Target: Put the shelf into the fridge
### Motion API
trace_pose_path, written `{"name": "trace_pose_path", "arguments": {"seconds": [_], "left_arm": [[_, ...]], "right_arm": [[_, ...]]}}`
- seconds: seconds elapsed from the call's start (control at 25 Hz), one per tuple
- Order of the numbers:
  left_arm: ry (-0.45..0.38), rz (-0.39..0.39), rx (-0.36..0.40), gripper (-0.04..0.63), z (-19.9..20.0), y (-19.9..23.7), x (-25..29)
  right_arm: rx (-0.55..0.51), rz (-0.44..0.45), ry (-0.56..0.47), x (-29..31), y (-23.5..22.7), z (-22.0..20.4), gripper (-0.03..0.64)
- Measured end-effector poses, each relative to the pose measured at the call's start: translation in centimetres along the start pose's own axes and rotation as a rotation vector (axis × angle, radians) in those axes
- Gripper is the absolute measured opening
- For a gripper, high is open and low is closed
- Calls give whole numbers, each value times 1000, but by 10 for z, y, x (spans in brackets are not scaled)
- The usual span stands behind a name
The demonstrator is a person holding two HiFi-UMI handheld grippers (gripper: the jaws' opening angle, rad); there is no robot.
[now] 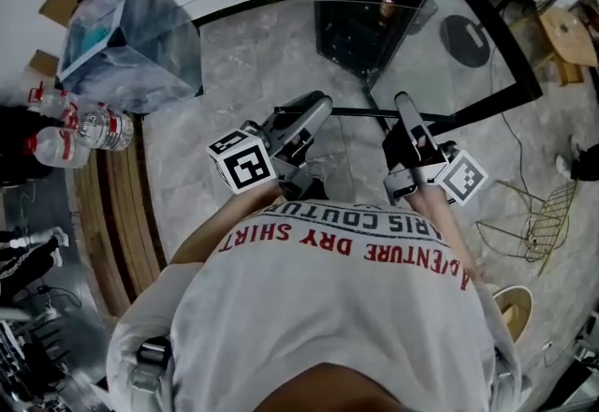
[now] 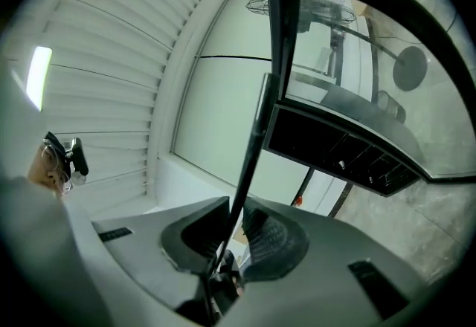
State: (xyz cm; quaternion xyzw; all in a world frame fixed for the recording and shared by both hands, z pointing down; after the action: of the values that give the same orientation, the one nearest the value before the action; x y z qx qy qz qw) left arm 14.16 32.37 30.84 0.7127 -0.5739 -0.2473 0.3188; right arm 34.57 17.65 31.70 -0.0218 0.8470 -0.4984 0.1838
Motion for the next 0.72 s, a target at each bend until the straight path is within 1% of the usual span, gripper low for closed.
{"name": "trace_pose_path", "arguments": {"seconds": [0.2,0.36,0.56,0.72], "left_arm": [[18,-15,-1,126,43,28,17],[30,-18,-5,126,69,51,29],[54,-19,5,126,91,80,44],[68,-20,15,126,97,98,55]], "right_arm": [[0,-17,-19,47,-11,8,55],[5,-31,-35,78,-24,12,55],[-3,-43,-43,106,-45,14,55],[10,-51,-71,115,-64,14,55]]}}
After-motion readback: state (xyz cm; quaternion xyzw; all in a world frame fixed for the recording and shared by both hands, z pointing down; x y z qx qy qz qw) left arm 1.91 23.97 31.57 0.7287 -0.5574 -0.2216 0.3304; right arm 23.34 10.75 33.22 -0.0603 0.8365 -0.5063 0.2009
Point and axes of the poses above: the fingertips, and each gripper's own axes: x forward along the fingers, y to its left, z out of its top, the point moved 8 cm from there along -x, backward along the fingers, and after that the axes turned 6 degrees about z, right-handed, at the moved point
